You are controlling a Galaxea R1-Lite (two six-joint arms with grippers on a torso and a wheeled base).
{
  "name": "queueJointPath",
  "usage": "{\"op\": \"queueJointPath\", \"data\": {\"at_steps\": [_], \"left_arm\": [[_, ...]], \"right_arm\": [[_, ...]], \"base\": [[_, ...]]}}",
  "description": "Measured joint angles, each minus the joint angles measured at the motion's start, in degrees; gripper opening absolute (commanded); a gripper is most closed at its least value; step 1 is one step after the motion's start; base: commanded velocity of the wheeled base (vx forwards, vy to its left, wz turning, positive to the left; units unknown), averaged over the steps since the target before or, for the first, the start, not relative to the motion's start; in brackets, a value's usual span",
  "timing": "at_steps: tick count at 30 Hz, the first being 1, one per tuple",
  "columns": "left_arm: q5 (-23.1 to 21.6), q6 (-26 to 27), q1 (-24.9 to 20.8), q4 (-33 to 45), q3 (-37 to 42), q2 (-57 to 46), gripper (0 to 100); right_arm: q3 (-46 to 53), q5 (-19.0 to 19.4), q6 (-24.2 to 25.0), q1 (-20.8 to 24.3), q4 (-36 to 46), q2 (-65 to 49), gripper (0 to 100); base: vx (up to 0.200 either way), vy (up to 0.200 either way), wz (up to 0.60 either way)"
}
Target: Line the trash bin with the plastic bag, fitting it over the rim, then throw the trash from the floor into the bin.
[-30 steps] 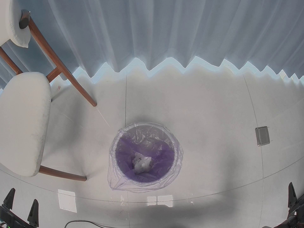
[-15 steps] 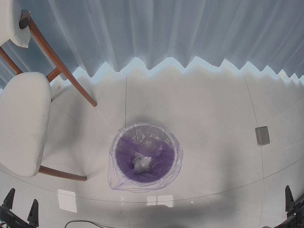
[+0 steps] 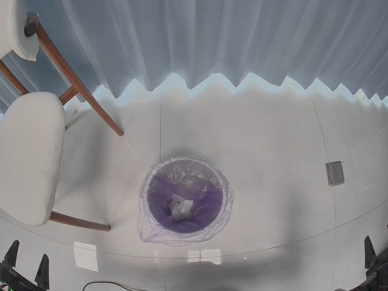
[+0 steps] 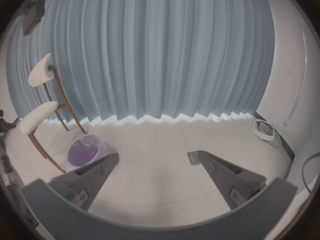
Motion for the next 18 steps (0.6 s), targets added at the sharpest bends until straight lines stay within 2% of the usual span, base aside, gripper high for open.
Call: {"op": "queueJointPath", "data": {"at_steps": [4,18], "left_arm": [[-0.02,-0.22,0.00,0.16,0.00,0.02,100],[-0.02,-0.07,0.00,0.30,0.00,0.05,100]], "right_arm": [[0.00,0.13,1.27,0.00,0.05,0.00,100],[0.00,0.24,0.28,0.00,0.05,0.00,100]], "base": [[0.000,0.000,0.00],[0.000,0.000,0.00]]}}
